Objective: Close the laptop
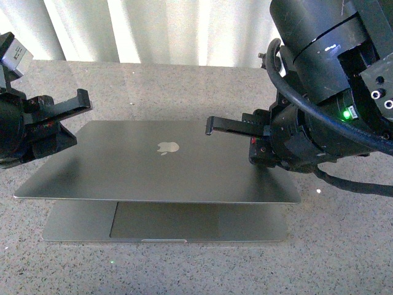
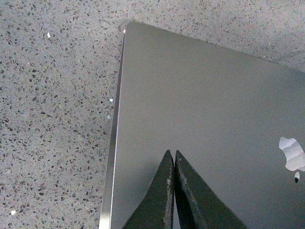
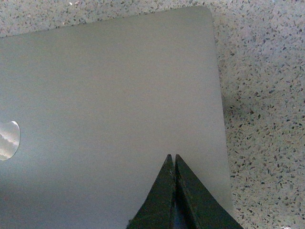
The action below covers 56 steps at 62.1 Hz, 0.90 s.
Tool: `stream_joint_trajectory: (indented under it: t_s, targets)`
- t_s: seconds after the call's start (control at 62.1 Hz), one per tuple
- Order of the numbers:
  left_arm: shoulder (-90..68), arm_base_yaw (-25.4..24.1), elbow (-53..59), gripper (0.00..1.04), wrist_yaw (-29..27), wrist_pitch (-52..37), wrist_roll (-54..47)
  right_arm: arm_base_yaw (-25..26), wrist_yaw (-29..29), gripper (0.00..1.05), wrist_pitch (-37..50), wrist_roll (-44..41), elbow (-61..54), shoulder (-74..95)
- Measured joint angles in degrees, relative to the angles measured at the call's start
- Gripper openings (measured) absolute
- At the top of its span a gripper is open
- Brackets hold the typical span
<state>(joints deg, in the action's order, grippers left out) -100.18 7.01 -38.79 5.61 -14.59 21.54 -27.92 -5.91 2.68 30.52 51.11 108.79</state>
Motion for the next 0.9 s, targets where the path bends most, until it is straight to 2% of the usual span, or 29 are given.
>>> stream_joint_trajectory:
  t_s: [0.902]
  targets:
    - [-4.52,-1.01,1.07,0.04,0.59,-3.1,0.2,-0.83,1.29,0.01,2.86,1.46,-1.38,3.19]
